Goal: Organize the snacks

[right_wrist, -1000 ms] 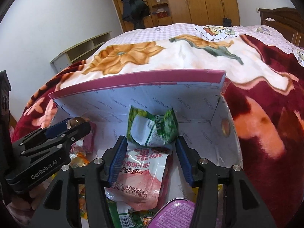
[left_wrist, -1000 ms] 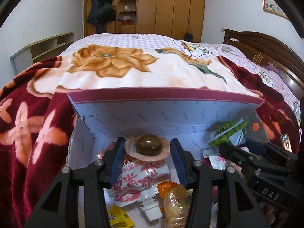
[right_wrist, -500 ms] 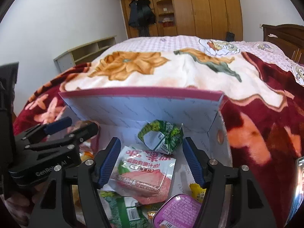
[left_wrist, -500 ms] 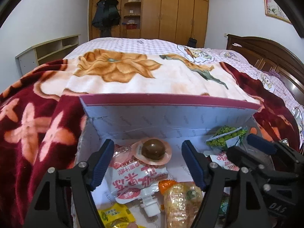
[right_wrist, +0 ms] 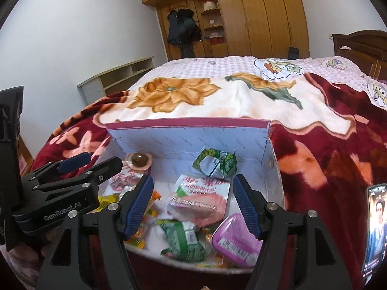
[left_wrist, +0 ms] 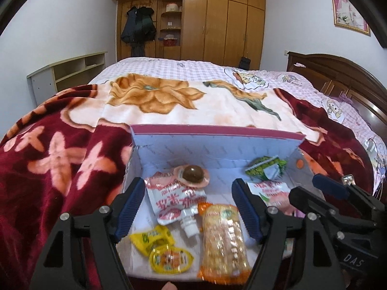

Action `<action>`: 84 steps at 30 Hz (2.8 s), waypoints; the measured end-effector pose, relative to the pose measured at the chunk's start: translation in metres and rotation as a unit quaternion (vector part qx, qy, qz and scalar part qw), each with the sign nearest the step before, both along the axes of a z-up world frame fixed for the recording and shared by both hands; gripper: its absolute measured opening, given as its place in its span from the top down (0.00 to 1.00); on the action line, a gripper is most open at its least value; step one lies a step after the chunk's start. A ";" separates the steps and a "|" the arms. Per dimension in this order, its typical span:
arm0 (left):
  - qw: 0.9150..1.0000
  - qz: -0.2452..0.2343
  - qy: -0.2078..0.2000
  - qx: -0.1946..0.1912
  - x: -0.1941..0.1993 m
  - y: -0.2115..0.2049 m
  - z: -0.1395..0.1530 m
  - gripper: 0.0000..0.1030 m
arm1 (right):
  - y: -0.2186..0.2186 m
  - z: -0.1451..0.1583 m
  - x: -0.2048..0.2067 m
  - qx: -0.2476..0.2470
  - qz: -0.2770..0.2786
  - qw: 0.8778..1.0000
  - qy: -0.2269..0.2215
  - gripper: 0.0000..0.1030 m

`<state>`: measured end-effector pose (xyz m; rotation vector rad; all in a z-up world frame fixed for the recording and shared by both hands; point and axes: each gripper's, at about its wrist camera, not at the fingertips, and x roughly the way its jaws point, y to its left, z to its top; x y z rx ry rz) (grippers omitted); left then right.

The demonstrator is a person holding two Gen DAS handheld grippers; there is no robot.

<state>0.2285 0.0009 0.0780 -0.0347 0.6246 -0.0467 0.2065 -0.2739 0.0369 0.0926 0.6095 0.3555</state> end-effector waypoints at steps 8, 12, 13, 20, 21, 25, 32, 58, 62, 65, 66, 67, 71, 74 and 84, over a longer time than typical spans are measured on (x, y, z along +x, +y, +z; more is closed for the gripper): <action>1.000 0.008 -0.006 0.009 -0.038 -0.002 0.004 0.24 | 0.003 0.000 -0.031 0.006 0.007 1.000 0.001 0.32; 1.000 0.009 0.001 0.011 -0.053 -0.003 -0.001 0.24 | 0.005 -0.002 -0.046 0.001 0.004 1.000 -0.001 0.32; 1.000 0.012 0.003 0.012 -0.056 -0.002 -0.003 0.24 | 0.006 -0.003 -0.049 0.002 0.003 1.000 0.000 0.32; 1.000 0.021 0.022 -0.002 -0.075 0.005 -0.022 0.24 | 0.005 -0.015 -0.067 0.006 -0.004 1.000 0.014 0.32; 0.999 0.022 0.025 -0.002 -0.077 0.005 -0.024 0.24 | 0.004 -0.017 -0.069 0.007 -0.006 1.000 0.016 0.32; 0.999 0.022 0.037 -0.002 -0.082 0.005 -0.035 0.24 | 0.002 -0.027 -0.074 0.008 -0.016 0.999 0.029 0.32; 0.998 0.016 0.057 -0.004 -0.084 0.000 -0.052 0.24 | -0.003 -0.047 -0.076 0.008 -0.027 0.998 0.057 0.32; 0.997 0.020 0.074 0.018 -0.080 -0.008 -0.077 0.24 | 0.000 -0.073 -0.070 0.001 -0.033 0.996 0.087 0.32; 0.997 0.020 0.074 0.018 -0.080 -0.008 -0.077 0.24 | -0.001 -0.074 -0.069 0.001 -0.034 0.996 0.088 0.32; 0.997 0.020 0.074 0.017 -0.080 -0.008 -0.077 0.24 | -0.001 -0.075 -0.069 0.001 -0.034 0.996 0.088 0.32; 0.997 0.020 0.074 0.017 -0.080 -0.008 -0.077 0.24 | -0.001 -0.075 -0.069 0.001 -0.034 0.995 0.089 0.32; 0.997 0.020 0.075 0.017 -0.080 -0.008 -0.077 0.24 | -0.001 -0.075 -0.069 0.001 -0.034 0.996 0.089 0.32; 0.997 0.020 0.075 0.017 -0.080 -0.008 -0.077 0.24 | -0.001 -0.074 -0.069 0.001 -0.034 0.995 0.089 0.32; 0.997 0.020 0.075 0.017 -0.080 -0.008 -0.077 0.24 | -0.001 -0.075 -0.069 0.001 -0.034 0.995 0.089 0.32; 0.997 0.020 0.076 0.016 -0.080 -0.007 -0.078 0.24 | -0.001 -0.076 -0.068 0.001 -0.034 0.995 0.090 0.32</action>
